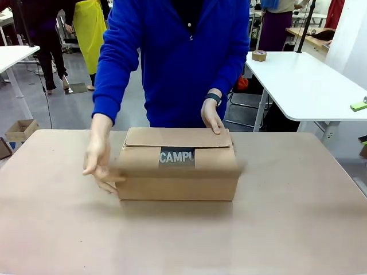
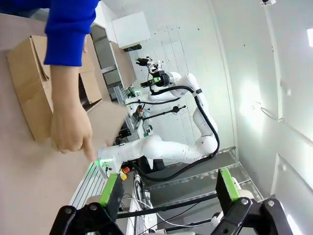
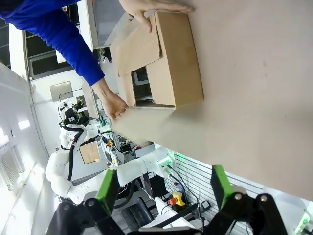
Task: Pack the gift set into the box.
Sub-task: Press and hold the closed box until the human finishes sealing it.
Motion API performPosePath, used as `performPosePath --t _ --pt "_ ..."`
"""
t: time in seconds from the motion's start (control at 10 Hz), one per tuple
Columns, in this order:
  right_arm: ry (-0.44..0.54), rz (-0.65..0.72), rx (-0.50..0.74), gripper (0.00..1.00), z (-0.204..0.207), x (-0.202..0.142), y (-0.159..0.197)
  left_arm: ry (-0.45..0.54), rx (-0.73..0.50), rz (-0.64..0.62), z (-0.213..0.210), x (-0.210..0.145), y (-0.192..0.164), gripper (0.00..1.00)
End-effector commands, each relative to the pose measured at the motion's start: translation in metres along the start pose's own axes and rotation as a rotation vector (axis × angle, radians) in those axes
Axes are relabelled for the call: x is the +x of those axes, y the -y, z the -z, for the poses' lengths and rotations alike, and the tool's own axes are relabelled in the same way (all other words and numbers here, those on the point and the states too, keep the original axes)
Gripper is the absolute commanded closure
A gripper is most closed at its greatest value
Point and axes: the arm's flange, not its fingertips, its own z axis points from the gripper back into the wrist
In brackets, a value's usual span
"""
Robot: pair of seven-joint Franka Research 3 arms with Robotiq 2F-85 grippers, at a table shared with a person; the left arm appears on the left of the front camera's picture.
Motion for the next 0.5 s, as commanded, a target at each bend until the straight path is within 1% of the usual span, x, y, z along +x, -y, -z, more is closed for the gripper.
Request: performPosePath --t 0.0,0.4 --pt "-0.015 -0.023 -0.015 0.0 -0.003 -0.0022 0.0026 0.002 0.005 -0.003 0.0003 -0.0028 0.0002 0.0" --pt "-0.015 -0.023 -0.015 0.0 -0.003 -0.0022 0.0026 0.002 0.005 -0.003 0.0003 -0.0028 0.0002 0.0"
